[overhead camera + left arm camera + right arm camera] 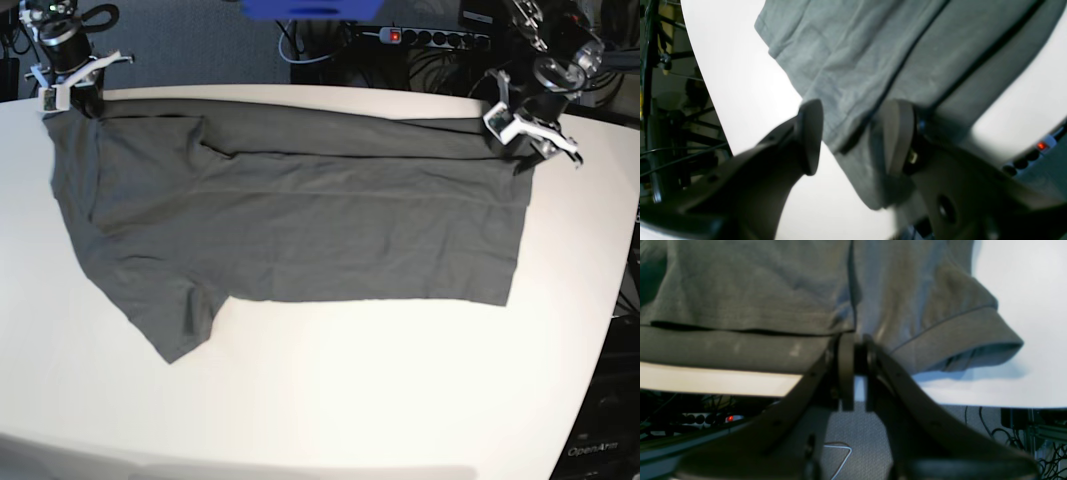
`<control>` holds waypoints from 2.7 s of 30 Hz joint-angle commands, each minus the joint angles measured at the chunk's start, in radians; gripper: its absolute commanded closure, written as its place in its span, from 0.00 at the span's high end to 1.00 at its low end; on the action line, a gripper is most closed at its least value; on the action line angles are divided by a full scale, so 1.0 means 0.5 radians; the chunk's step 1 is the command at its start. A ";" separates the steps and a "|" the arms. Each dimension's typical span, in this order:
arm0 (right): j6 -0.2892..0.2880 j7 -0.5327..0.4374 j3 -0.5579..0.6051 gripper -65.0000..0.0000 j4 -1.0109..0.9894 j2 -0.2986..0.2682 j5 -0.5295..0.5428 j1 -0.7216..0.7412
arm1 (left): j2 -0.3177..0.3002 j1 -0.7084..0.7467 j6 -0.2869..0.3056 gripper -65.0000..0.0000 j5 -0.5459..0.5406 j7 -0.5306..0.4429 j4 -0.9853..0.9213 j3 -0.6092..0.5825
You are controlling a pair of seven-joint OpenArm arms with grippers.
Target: Fold the T-shirt properly
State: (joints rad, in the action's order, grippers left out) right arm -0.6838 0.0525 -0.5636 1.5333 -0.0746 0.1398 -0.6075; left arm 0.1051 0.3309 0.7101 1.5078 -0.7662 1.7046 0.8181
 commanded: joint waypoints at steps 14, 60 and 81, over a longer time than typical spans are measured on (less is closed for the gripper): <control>-0.009 -0.039 -0.019 0.05 0.022 -0.021 0.023 -0.008 | -0.009 -0.083 -0.024 0.44 -0.049 -0.028 -0.011 0.044; -0.009 -0.039 -0.013 0.06 -0.021 -0.021 0.023 0.038 | 0.095 -0.056 -0.024 0.44 -1.243 0.319 -0.376 0.385; -0.009 -0.039 -0.013 0.06 -0.021 -0.021 0.023 0.038 | 0.092 -0.096 -0.024 0.44 -0.795 -0.007 -0.348 0.357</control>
State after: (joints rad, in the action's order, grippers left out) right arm -0.6838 0.0452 -0.5652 1.5124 -0.0746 0.1436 -0.5823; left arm 0.1555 0.2817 0.7063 1.1320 -0.7444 1.5085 0.9928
